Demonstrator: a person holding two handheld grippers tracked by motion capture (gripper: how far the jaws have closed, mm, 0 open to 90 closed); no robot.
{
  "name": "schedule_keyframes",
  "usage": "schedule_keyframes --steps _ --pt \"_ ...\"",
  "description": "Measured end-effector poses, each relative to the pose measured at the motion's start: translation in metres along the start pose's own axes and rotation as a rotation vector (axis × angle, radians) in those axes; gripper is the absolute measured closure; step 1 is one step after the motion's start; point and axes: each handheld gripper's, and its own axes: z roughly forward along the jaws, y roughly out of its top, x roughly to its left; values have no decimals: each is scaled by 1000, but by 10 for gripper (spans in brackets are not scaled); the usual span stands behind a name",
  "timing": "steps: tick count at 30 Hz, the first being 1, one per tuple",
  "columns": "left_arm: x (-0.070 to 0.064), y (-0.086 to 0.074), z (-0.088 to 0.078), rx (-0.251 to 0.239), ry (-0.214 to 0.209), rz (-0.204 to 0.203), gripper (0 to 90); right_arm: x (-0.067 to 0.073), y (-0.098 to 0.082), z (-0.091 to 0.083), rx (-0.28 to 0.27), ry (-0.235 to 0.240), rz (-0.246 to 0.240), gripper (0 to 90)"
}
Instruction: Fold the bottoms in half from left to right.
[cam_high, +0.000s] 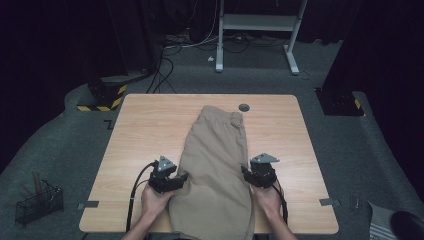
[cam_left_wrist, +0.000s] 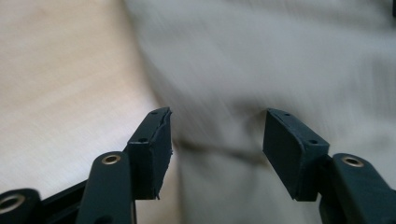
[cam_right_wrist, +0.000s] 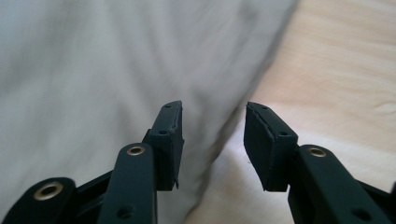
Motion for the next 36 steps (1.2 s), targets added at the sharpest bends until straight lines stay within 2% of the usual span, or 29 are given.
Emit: schedule_keyframes --steps 2,6,7,9,10,12,14,16,18,20,22,25,28,31,33,34,36 --pt "4 10 9 5 19 5 409 -7 9 4 1 -4 20 571" --pt "9 19 33 42 20 -3 407 -16 23 19 19 24 66 642" --pt "10 18 38 50 10 -20 408 -17 25 24 31 23 59 676" --pt "9 14 45 73 19 -3 402 -14 27 33 64 5 15 780" --pt "7 12 45 63 36 24 396 -13 27 36 72 6 -1 837" --pt "6 10 45 61 53 55 403 -15 26 38 75 0 -14 875" --pt "6 7 44 48 50 65 401 -23 25 38 72 -26 5 879" --pt "7 6 43 37 47 61 400 -34 26 41 94 -26 31 878" --pt "6 6 44 38 50 53 399 -37 29 41 104 -36 30 852" --pt "7 8 42 52 45 34 394 -34 31 39 100 -67 16 724" --pt "10 8 38 69 16 -3 386 -32 32 32 76 -55 36 640" --pt "10 5 24 42 8 1 378 -25 26 14 37 -21 44 570" --pt "5 -3 4 22 -16 17 365 -12 12 -4 29 14 29 531" --pt "2 -18 -7 57 -26 32 358 2 -7 -17 37 44 15 536" --pt "1 -26 -6 91 -24 33 358 8 -17 -18 58 65 4 599" --pt "1 -29 -5 89 -22 40 360 11 -20 -15 78 67 -13 641" --pt "1 -26 -1 86 0 54 363 14 -22 -8 90 44 -59 739"
